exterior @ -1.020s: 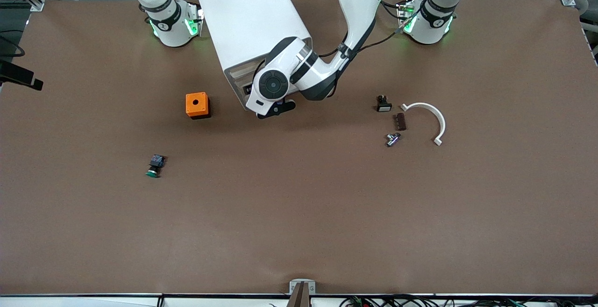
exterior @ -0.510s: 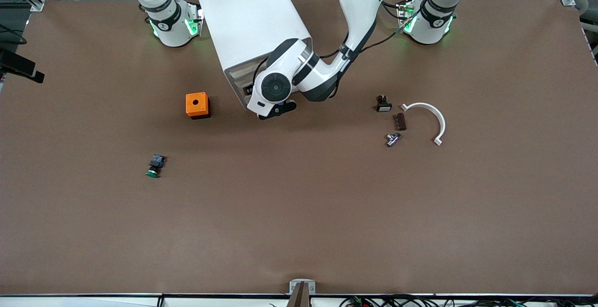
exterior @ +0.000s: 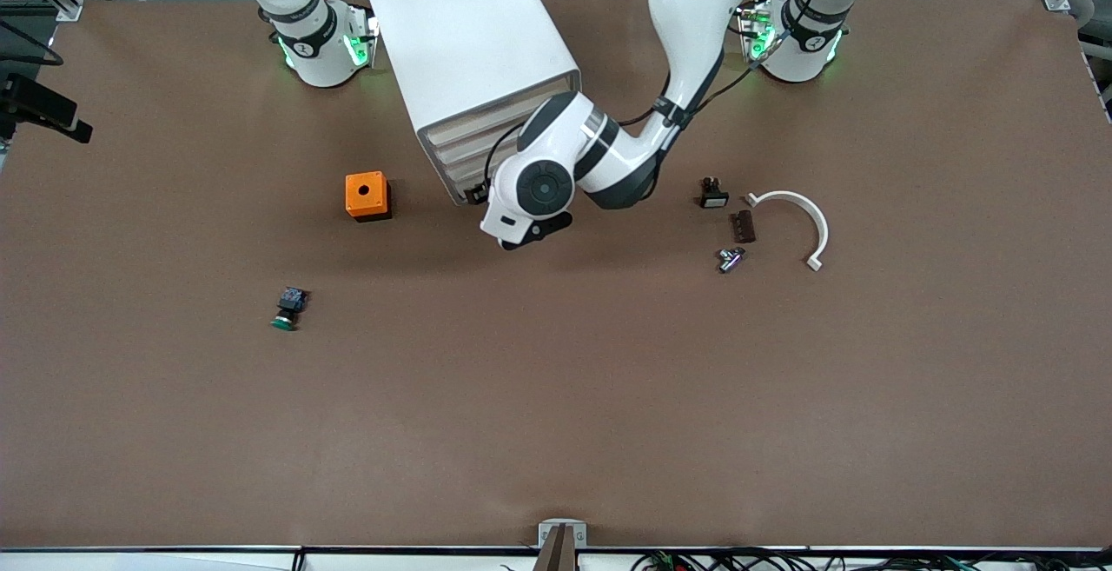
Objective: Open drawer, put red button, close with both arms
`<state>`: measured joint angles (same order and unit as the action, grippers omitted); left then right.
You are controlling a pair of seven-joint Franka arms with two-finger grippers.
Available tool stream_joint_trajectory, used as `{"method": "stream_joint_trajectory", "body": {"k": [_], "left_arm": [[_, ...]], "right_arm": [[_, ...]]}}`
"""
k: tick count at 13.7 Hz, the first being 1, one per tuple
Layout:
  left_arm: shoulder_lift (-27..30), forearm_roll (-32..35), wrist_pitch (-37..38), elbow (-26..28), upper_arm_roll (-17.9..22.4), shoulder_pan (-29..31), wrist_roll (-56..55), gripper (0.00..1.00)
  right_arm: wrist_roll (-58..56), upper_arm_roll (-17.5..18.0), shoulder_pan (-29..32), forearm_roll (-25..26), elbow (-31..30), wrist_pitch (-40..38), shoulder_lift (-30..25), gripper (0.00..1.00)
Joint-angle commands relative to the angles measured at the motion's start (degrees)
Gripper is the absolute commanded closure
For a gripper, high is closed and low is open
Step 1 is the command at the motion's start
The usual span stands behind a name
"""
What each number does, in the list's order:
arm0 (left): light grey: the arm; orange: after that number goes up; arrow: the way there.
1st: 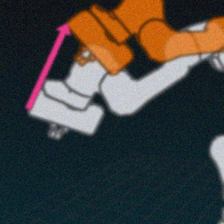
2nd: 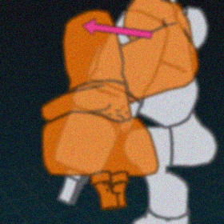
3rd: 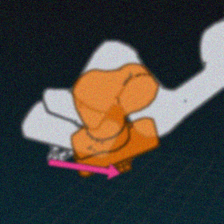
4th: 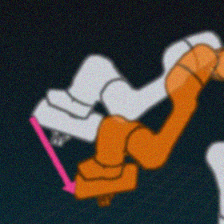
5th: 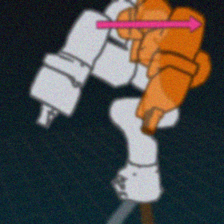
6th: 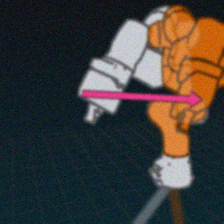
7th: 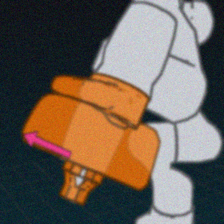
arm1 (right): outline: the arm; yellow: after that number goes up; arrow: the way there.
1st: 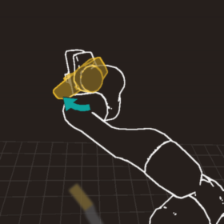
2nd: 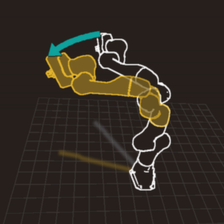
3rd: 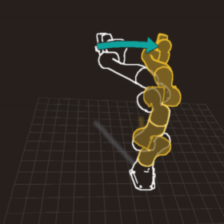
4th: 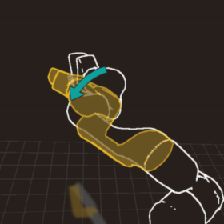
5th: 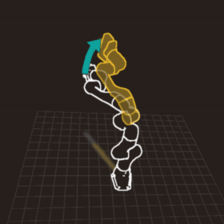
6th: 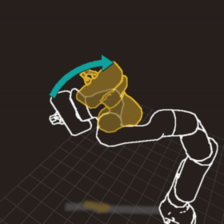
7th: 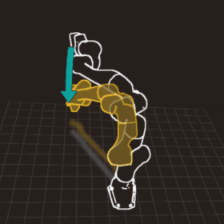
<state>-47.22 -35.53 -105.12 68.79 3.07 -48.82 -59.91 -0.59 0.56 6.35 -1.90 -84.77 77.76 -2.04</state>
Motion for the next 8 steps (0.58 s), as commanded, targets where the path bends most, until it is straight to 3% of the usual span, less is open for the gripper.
{"method": "stream_joint_trajectory", "body": {"k": [1,4,8], "left_arm": [[2.4,-0.6,0.1,0.7,2.0,2.0,-0.3,0.0],[4.0,-0.3,0.1,0.8,4.5,4.0,-0.3,0.0],[5.8,3.4,0.2,0.9,4.6,8.5,-0.3,0.0]], "right_arm": [[0.0,-0.3,-0.3,0.6,-6.5,3.1,-5.1,0.0],[-0.1,-0.3,-0.2,0.5,-9.0,4.2,-6.9,0.0],[-0.1,-0.4,0.2,0.6,-8.9,4.1,-7.3,0.0]]}}
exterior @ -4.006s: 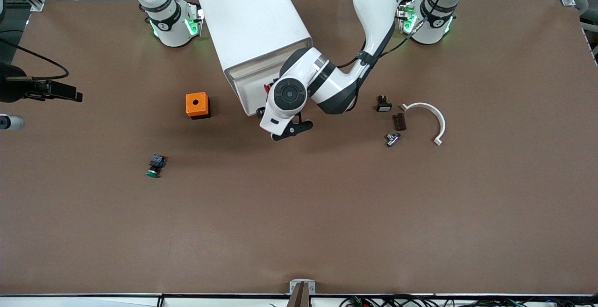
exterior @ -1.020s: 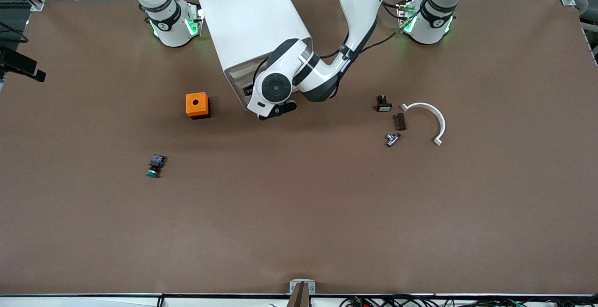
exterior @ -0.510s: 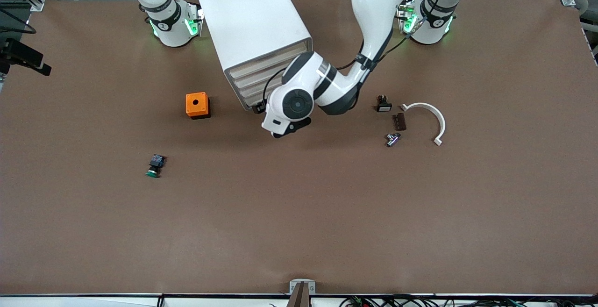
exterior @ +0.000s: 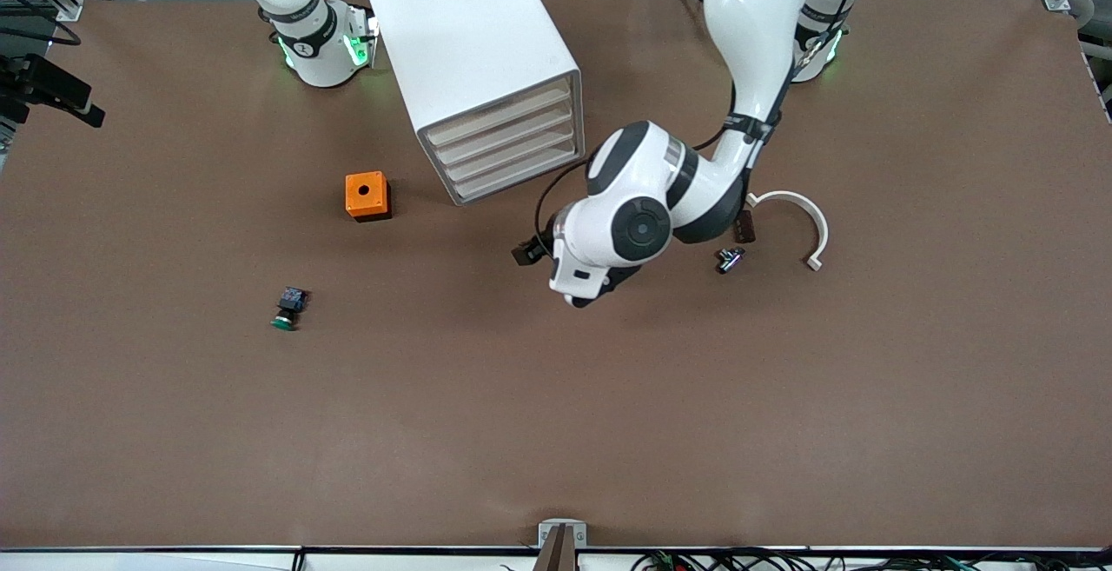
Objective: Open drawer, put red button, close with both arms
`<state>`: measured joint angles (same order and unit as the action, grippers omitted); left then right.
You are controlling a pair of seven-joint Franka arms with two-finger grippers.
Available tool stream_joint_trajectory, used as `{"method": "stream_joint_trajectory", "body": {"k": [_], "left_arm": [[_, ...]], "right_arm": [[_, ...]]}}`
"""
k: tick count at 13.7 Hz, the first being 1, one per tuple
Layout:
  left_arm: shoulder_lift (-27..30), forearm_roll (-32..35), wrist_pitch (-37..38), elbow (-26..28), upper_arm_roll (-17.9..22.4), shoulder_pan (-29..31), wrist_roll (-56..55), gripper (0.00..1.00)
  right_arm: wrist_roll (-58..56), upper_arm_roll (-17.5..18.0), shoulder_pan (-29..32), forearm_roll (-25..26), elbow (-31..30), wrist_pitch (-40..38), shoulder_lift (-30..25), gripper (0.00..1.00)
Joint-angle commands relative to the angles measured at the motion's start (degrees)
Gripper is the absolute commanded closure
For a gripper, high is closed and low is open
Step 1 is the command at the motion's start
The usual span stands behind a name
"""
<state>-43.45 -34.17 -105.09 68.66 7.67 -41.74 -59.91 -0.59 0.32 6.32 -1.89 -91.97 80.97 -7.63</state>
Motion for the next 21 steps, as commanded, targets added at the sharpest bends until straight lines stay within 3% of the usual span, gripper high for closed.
{"method": "stream_joint_trajectory", "body": {"k": [1,5,9,14,18,21], "left_arm": [[2.4,3.0,0.3,1.0,0.0,2.8,-0.3,0.0],[3.5,11.4,1.6,0.8,-0.2,7.0,-0.8,0.0],[4.2,12.6,1.6,0.5,-0.2,9.8,0.8,0.0],[6.7,12.6,2.1,0.8,-0.2,14.3,11.7,0.0],[12.0,13.2,9.7,0.9,-0.1,20.5,25.1,0.0],[15.5,21.8,19.4,1.1,-0.3,22.0,35.0,0.0]], "right_arm": [[-0.1,-0.1,0.4,0.6,-1.6,1.0,-1.8,0.0],[0.0,-0.1,0.4,0.6,-1.7,1.5,-1.7,0.0],[0.0,0.0,0.2,0.6,-1.8,1.6,-1.5,0.0],[0.0,0.0,0.4,0.6,-1.8,1.9,-1.4,0.0],[0.0,0.0,0.3,0.6,-1.8,1.9,-1.4,0.0],[0.0,0.0,0.4,0.6,-1.8,1.7,-1.4,0.0]]}}
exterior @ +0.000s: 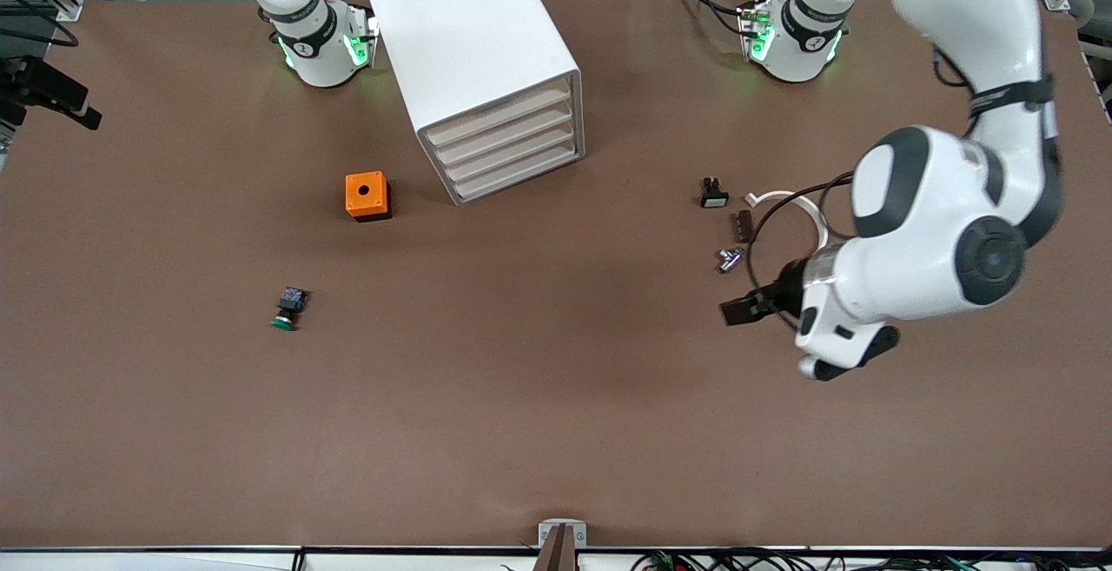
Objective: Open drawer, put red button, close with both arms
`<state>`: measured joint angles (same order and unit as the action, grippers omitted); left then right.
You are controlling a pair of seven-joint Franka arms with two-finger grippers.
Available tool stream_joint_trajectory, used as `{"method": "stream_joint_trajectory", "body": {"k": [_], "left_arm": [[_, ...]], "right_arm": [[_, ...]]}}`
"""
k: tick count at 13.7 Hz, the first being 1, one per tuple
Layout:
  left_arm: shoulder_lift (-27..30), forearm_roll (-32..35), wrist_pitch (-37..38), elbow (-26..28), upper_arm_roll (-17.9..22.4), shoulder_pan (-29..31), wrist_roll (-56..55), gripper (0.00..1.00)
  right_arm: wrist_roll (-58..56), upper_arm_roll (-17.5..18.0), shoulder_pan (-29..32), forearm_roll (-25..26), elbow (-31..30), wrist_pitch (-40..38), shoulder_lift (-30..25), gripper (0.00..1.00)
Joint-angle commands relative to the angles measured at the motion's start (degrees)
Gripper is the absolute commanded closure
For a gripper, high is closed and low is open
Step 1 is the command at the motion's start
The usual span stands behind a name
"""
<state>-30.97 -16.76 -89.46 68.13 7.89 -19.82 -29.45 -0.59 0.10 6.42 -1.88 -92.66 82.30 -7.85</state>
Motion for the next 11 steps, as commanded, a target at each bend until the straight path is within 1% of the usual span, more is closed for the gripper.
{"method": "stream_joint_trajectory", "body": {"k": [1,3,4,5,7,9,10,11], "left_arm": [[3.7,4.6,5.2,1.7,-0.5,1.3,7.2,0.0],[7.2,4.8,7.2,3.4,-0.4,3.6,11.5,0.0],[10.6,5.3,7.2,6.6,-0.3,4.7,13.1,0.0],[14.4,7.3,7.1,10.1,-0.5,6.1,16.2,0.0],[23.5,9.6,5.5,19.7,-0.5,9.5,24.8,0.0],[31.1,10.0,-1.5,30.1,-0.6,13.4,29.3,0.0],[34.4,10.9,-5.2,35.4,-0.6,13.8,30.2,0.0],[36.7,13.7,-8.5,39.1,-0.6,13.8,30.3,0.0]], "right_arm": [[0.0,0.3,0.3,0.6,-1.2,0.4,-1.2,0.0],[0.0,0.3,0.3,0.6,-1.1,0.3,-1.2,0.0],[0.0,0.3,0.3,0.6,-1.2,0.3,-1.2,0.0],[0.0,0.3,0.3,0.6,-1.2,0.3,-1.2,0.0],[0.0,0.2,0.3,0.6,-1.2,0.3,-1.2,0.0],[0.0,0.2,0.3,0.6,-1.2,0.3,-1.2,0.0],[0.0,0.3,0.3,0.6,-1.2,0.3,-1.2,0.0],[0.0,0.2,0.3,0.6,-1.2,0.3,-1.2,0.0]]}}
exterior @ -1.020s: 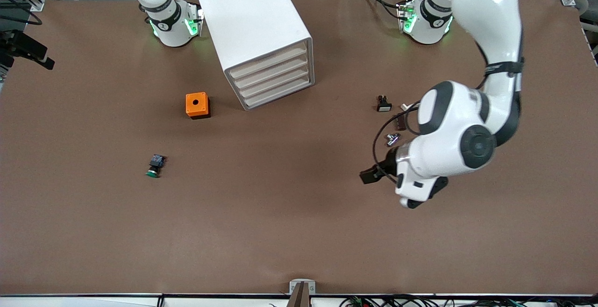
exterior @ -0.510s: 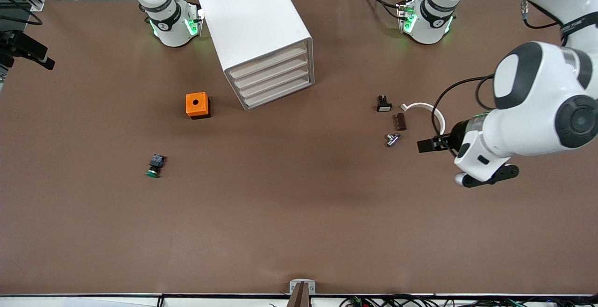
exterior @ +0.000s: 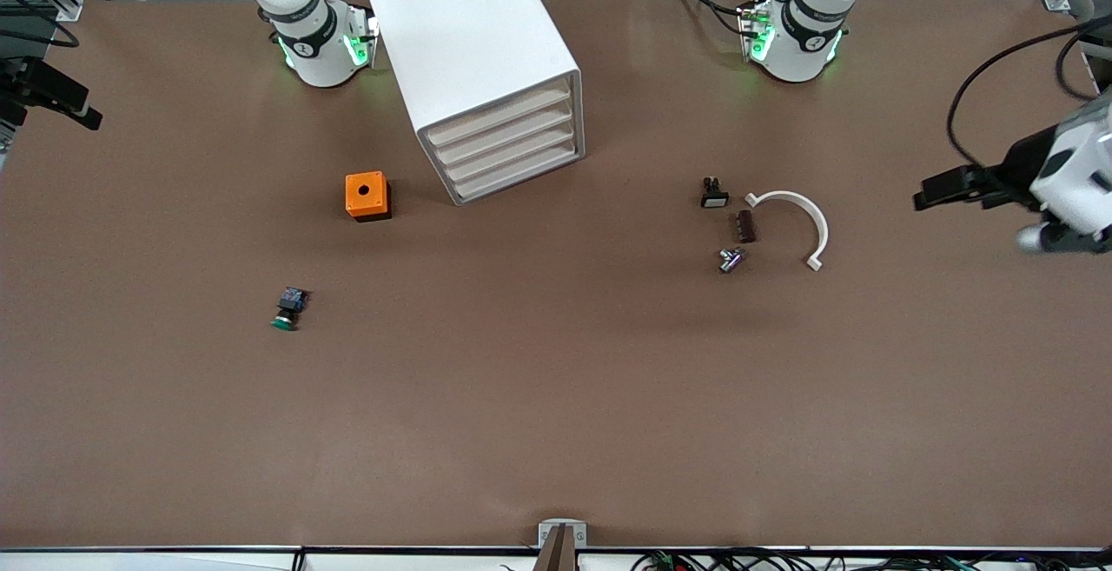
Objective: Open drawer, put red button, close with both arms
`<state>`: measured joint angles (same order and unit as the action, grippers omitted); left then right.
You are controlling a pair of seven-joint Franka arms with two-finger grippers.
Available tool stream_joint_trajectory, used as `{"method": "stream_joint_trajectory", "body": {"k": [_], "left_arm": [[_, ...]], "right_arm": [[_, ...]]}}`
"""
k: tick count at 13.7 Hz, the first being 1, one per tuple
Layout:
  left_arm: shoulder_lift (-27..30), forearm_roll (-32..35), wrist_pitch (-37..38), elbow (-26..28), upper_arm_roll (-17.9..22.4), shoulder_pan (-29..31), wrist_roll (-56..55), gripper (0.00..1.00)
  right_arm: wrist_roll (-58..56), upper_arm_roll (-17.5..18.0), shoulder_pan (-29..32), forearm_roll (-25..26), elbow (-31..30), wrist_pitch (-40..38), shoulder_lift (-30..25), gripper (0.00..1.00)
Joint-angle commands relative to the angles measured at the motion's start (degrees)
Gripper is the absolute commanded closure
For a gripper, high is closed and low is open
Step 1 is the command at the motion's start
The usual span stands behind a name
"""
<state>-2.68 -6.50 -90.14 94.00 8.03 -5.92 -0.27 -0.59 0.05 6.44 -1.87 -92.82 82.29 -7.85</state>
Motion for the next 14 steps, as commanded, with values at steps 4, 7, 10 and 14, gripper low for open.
{"method": "stream_joint_trajectory", "body": {"k": [4,7,10,14], "left_arm": [[9.6,5.6,-10.7,15.8,-0.7,-0.1,1.1,0.0],[9.8,5.6,-10.7,15.4,-0.7,-0.1,1.1,0.0],[9.6,5.6,-10.4,13.4,-1.3,-0.1,1.1,0.0],[7.9,5.4,-10.8,10.6,-8.5,6.1,0.5,0.0]], "right_arm": [[0.0,0.2,0.4,0.6,-1.3,0.3,-1.3,0.0],[0.0,0.2,0.4,0.6,-1.3,0.3,-1.3,0.0],[0.0,0.2,0.4,0.6,-1.3,0.2,-1.3,0.0],[0.0,0.2,0.4,0.6,-1.4,0.2,-1.3,0.0]]}}
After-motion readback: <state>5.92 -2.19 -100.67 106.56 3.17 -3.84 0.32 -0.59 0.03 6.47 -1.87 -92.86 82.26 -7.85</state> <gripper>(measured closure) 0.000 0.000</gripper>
